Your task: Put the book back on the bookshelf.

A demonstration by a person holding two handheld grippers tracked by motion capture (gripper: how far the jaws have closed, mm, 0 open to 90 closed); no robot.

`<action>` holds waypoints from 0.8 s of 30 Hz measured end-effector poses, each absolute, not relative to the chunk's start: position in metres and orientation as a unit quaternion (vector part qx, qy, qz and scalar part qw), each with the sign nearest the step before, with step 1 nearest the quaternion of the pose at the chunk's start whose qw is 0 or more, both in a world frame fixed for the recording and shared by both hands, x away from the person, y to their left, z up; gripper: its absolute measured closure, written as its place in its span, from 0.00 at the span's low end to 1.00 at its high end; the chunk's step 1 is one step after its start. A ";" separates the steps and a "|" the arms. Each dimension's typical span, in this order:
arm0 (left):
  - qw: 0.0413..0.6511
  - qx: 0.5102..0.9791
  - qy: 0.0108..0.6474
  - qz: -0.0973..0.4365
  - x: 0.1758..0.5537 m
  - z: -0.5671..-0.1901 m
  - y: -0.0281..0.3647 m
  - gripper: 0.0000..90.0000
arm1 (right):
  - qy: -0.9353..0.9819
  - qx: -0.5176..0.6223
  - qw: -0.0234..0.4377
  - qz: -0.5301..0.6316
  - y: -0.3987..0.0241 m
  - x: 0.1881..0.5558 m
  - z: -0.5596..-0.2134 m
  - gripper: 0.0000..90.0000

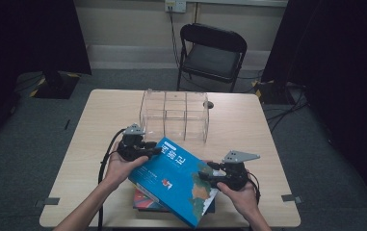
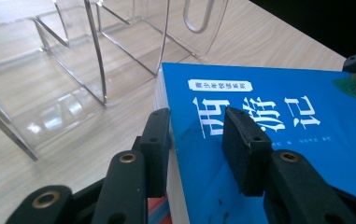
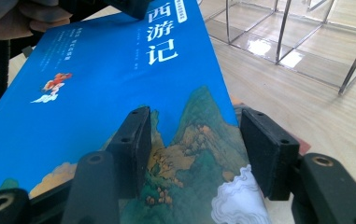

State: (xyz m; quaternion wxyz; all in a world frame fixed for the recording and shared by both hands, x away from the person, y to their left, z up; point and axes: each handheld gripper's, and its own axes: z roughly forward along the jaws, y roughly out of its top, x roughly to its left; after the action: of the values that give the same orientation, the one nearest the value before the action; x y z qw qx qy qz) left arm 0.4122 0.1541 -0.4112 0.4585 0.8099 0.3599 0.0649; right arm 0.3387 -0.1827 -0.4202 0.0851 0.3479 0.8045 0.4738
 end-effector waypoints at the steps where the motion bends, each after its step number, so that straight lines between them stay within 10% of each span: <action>1: 0.457 0.812 0.356 0.067 0.412 -0.411 0.155 0.69 | 0.804 0.348 0.087 0.474 -0.183 0.338 -0.420 0.50; 24: 0.498 0.784 0.366 0.059 0.316 -0.430 0.235 0.47 | 0.812 0.344 0.068 0.466 -0.165 0.371 -0.413 0.57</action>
State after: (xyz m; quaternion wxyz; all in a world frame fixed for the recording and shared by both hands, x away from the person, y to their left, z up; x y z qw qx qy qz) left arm 0.3163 0.2350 -0.4301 0.4981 0.7840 0.3658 0.0588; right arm 0.3707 -0.1646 -0.4135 0.0676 0.3444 0.8124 0.4656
